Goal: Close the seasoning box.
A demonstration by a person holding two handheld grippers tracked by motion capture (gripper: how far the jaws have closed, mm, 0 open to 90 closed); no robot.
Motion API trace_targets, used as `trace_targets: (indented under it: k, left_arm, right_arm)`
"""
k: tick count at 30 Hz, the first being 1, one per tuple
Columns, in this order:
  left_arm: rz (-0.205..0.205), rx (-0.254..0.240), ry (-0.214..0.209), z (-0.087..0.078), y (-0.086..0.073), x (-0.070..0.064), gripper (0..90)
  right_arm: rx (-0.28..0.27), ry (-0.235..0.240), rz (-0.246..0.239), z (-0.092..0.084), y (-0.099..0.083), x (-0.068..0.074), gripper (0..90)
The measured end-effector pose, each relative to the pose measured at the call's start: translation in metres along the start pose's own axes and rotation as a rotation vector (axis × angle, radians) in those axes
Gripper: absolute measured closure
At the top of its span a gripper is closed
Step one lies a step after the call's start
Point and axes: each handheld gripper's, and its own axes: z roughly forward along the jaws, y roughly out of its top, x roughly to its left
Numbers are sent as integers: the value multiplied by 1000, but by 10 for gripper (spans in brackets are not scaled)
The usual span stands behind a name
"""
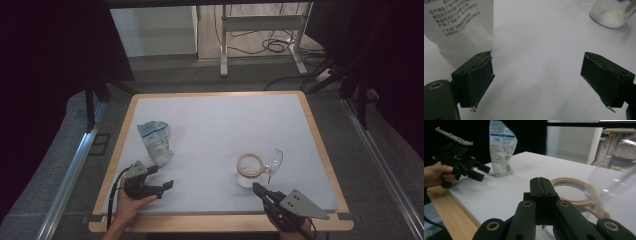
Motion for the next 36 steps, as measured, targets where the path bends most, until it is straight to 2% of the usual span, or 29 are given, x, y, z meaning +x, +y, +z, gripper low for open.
trace_targets:
  k: [7, 13, 26, 36]
  left_arm:
    - [0, 1, 6, 1, 0, 0, 112]
    - [2, 5, 9, 2, 1, 0, 112]
    - [12, 8, 20, 3, 1, 0, 112]
    - [15, 3, 28, 2, 1, -1, 113]
  right_arm:
    - [-33, -43, 24, -20, -1, -15, 900]
    - [-38, -80, 38, -27, -3, -25, 899]
    - [-3, -160, 76, -14, -2, -53, 899]
    - [10, -183, 71, -3, 3, -63, 899]
